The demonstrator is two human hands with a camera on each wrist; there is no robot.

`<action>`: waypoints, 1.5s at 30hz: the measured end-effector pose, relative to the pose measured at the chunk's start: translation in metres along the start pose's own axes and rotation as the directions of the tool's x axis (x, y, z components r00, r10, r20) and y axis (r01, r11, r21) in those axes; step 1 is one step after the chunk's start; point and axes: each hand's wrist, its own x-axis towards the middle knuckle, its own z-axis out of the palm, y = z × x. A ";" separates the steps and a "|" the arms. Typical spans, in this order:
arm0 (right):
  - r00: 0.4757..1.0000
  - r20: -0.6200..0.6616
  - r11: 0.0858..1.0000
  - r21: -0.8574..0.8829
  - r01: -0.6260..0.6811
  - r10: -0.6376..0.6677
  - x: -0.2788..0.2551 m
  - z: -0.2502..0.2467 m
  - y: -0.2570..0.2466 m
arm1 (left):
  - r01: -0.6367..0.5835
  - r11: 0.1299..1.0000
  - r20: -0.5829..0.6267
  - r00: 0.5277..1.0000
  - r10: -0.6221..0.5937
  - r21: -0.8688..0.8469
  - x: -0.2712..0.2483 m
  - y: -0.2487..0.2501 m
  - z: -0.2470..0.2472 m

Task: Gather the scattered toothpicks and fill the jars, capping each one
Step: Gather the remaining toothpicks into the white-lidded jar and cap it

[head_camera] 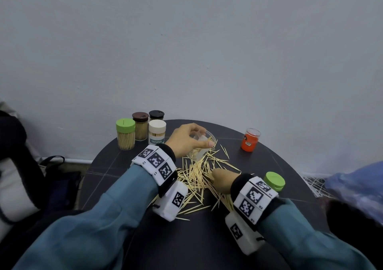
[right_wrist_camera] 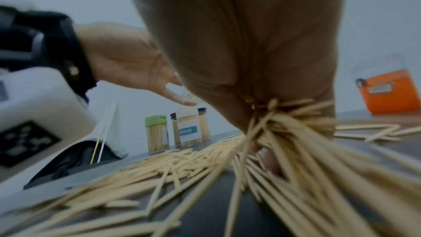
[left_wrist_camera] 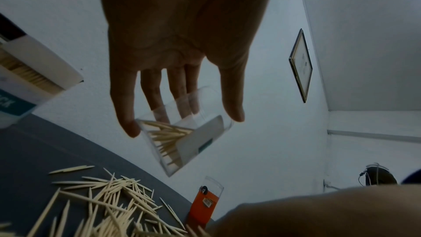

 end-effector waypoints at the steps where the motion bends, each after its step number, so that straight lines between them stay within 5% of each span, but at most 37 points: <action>1: 1.000 -0.025 0.996 0.084 -0.015 0.017 -0.003 -0.002 0.002 | 0.000 1.000 -0.002 1.000 0.000 0.002 0.000 0.000 0.000; 4: 1.000 -0.008 0.941 0.338 0.013 -0.011 -0.001 -0.005 0.014 | 0.003 1.000 -0.002 1.000 -0.003 0.007 0.000 0.000 0.000; 9: 1.000 0.012 0.538 0.843 -0.019 0.017 0.006 -0.007 0.030 | -0.007 1.000 0.004 1.000 0.007 0.021 0.000 0.000 0.001; 13: 0.997 -0.083 0.176 0.981 0.082 0.000 0.014 -0.003 0.037 | -0.014 1.000 0.012 1.000 0.014 0.025 -0.001 -0.001 0.002; 16: 0.980 -0.194 0.021 0.981 0.194 0.040 0.017 -0.006 0.039 | -0.021 0.999 0.027 0.999 0.020 0.033 -0.001 -0.003 0.003; 29: 0.767 -0.626 -0.037 0.771 0.636 0.137 -0.004 -0.073 0.009 | 0.001 0.996 0.194 0.981 -0.019 0.090 -0.008 0.003 0.009; 36: 0.771 -0.634 0.022 0.773 0.634 0.061 -0.004 -0.049 -0.004 | 0.036 0.999 0.208 0.978 -0.030 -0.029 -0.010 0.007 0.008; 41: 0.787 -0.615 -0.134 0.777 0.616 0.050 -0.006 -0.036 -0.004 | 0.060 0.992 0.202 0.979 -0.037 -0.108 -0.010 0.006 0.008; 45: 0.773 -0.633 -0.123 0.764 0.633 0.045 -0.005 -0.027 -0.003 | 0.055 0.989 0.203 0.979 -0.027 -0.135 -0.010 0.006 0.008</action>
